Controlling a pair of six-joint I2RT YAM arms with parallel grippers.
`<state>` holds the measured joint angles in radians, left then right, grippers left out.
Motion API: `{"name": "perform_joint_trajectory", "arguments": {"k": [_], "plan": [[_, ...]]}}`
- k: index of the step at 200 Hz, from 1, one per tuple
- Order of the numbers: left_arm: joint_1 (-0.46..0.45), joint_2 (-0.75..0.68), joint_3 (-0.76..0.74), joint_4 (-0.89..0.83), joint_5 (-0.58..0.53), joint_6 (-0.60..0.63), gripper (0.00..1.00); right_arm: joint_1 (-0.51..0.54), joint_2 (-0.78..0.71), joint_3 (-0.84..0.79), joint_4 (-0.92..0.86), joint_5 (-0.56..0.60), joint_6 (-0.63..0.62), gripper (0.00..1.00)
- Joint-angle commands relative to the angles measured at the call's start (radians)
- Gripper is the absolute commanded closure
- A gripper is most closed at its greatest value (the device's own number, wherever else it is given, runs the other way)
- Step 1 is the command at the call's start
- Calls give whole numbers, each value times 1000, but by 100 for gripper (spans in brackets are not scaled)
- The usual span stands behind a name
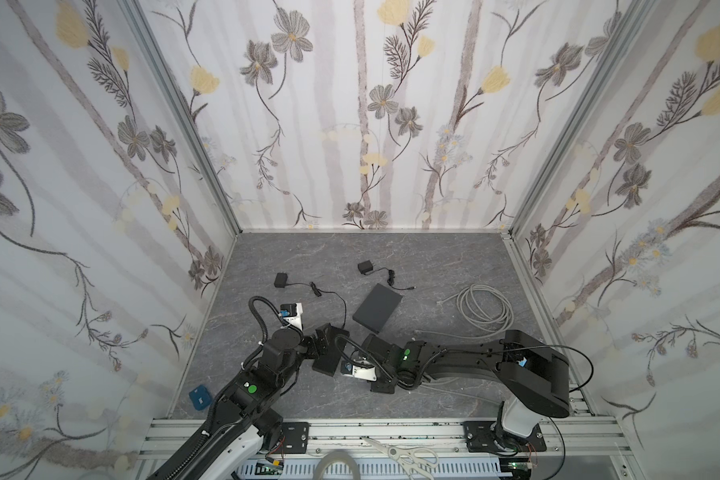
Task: Insert the plug into the switch port
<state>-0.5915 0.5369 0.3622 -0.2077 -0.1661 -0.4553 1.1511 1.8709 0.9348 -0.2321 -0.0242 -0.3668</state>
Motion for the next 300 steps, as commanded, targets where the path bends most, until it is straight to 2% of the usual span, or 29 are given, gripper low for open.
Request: {"name": "perform_joint_trajectory", "arguments": {"k": [1, 19, 49, 73, 88, 97, 110, 118, 141, 163, 183, 203, 226, 257, 262, 284, 300], "plan": [[2, 6, -7, 10, -44, -63, 0, -61, -2, 0, 82, -64, 11, 98], [1, 9, -9, -1, -78, -68, 0, -120, 16, 16, 90, -75, 12, 99], [2, 3, -28, 27, -161, -148, 0, -179, 21, 36, 96, -56, 33, 100], [2, -11, -60, 86, -207, -270, 0, -179, -19, 15, 115, -94, 34, 99], [4, -18, -81, 145, -160, -299, 0, -164, -41, 10, 116, -121, 37, 98], [10, -31, -88, 160, -78, -297, 0, -144, -52, 7, 118, -120, 43, 98], [12, -62, -136, 271, 15, -249, 0, -118, -65, -1, 131, -121, 60, 98], [13, -86, -163, 304, 27, -226, 0, -103, -68, -6, 144, -122, 72, 98], [30, -104, -124, 127, -89, -247, 0, -69, -56, -1, 173, -115, 110, 98], [64, -45, -90, 81, -33, -242, 0, -48, -43, 4, 204, -89, 152, 98], [83, 48, -43, 14, -26, -241, 1, -37, -32, 6, 244, -85, 178, 98], [104, 121, -18, -9, 3, -247, 6, -25, -30, 6, 277, -75, 198, 98], [110, 194, 2, 20, 70, -187, 12, -21, -19, -4, 321, -76, 222, 98], [110, 215, 3, 64, 153, -150, 17, -18, 15, 17, 289, -85, 226, 98], [110, 215, 2, 65, 156, -143, 19, -17, 21, 20, 284, -86, 227, 98], [110, 218, -11, 54, 114, -131, 42, -16, 45, 34, 258, -90, 229, 98], [110, 214, -29, 71, 116, -130, 45, -16, 54, 36, 249, -83, 235, 98]]}}
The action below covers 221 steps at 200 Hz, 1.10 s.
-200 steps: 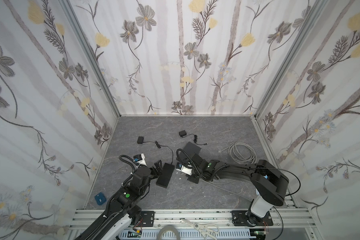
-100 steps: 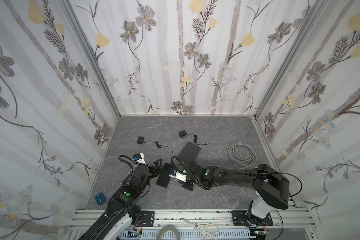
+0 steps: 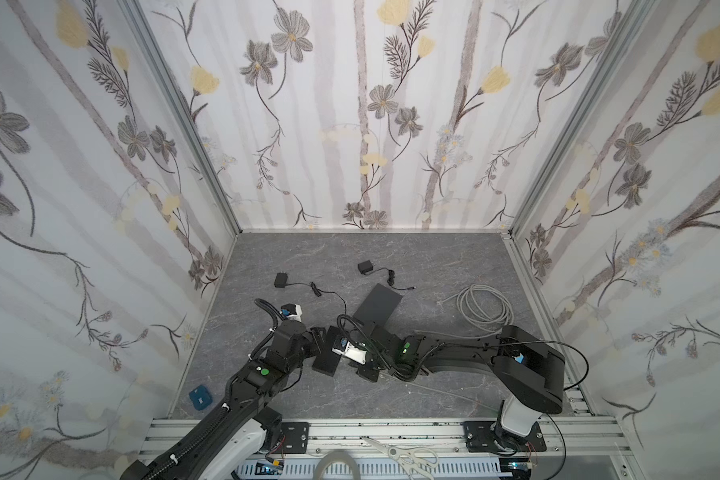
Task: Insert the plug into the switch port
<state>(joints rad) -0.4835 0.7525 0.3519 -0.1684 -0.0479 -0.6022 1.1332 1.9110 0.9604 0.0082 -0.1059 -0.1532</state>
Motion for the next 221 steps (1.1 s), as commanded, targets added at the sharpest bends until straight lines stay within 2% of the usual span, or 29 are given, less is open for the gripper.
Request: {"name": "perform_joint_trajectory", "arguments": {"k": [1, 33, 75, 86, 106, 139, 196, 221], "plan": [[2, -1, -19, 33, -2, 15, 46, 2, 15, 11, 9, -2, 24, 98], [2, 34, -27, 44, 3, -6, 45, 3, 33, 23, -1, 6, 37, 98], [5, 173, -3, 43, 5, -36, 43, 6, 60, 46, -8, 7, 52, 99], [8, 215, -1, 56, 16, -49, 47, 6, 63, 46, -8, 12, 55, 99], [20, 274, -7, 108, 70, -62, 52, 5, 65, 46, -5, 14, 57, 99], [48, 283, -32, 173, 138, -88, 52, 6, 62, 42, -4, 23, 60, 99], [218, 300, -51, 192, 345, -73, 52, 3, 50, 20, 7, 35, 65, 99], [238, 326, -69, 241, 429, -89, 51, 2, 40, 14, 8, 49, 64, 99]]}}
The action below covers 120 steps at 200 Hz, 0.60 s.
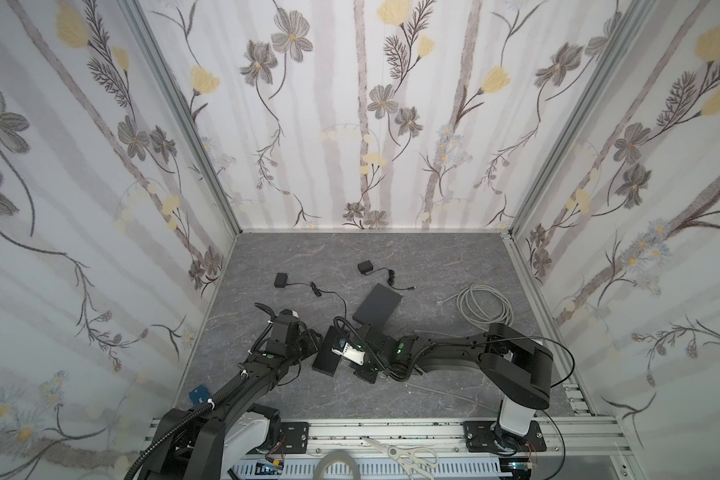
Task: Insert the plug into the switch port
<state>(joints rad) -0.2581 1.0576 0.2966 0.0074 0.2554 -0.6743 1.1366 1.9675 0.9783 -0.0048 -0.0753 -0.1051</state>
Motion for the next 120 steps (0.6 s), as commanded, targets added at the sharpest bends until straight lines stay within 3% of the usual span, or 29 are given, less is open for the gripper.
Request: {"name": "perform_joint_trajectory", "arguments": {"k": [1, 32, 120], "plan": [[13, 22, -15, 69, 130, -17, 51, -1, -16, -5, 21, 18, 15, 99], [16, 91, -49, 194, 218, -39, 47, -2, -16, -2, 17, 27, 22, 99], [15, 132, -49, 201, 187, -42, 49, -2, 16, 45, -26, 25, 30, 100]]}}
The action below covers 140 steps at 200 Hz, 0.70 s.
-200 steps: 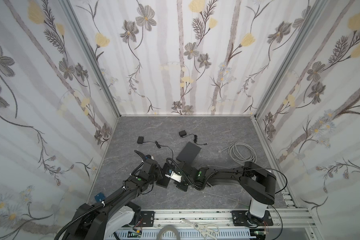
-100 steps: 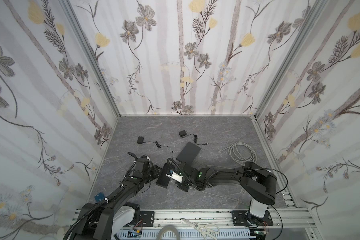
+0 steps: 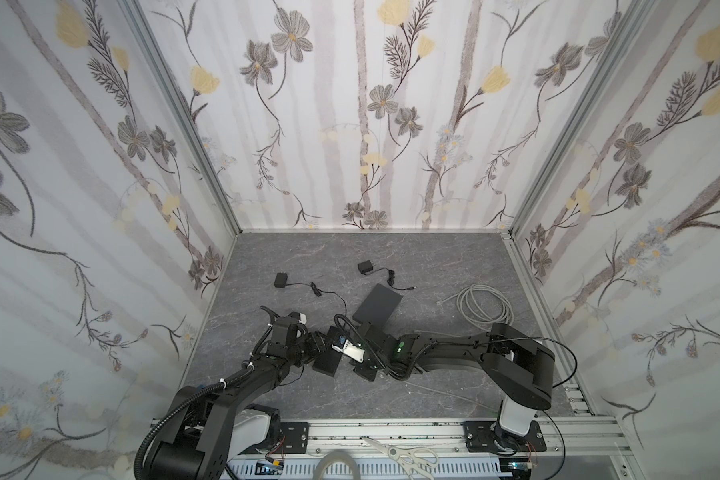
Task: Insert the plug into the switch port
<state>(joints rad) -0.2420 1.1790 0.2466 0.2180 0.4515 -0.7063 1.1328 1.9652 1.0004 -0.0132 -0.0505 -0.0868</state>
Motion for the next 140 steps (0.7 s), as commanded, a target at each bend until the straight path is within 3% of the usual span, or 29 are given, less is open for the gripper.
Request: {"name": "perform_joint_trajectory", "arguments": {"k": [1, 140], "plan": [[0, 11, 1, -10, -8, -10, 49, 2, 20, 24, -18, 1, 12, 100], [-20, 21, 2, -55, -85, -42, 54, 9, 48, 55, -33, -22, 25, 100]]}}
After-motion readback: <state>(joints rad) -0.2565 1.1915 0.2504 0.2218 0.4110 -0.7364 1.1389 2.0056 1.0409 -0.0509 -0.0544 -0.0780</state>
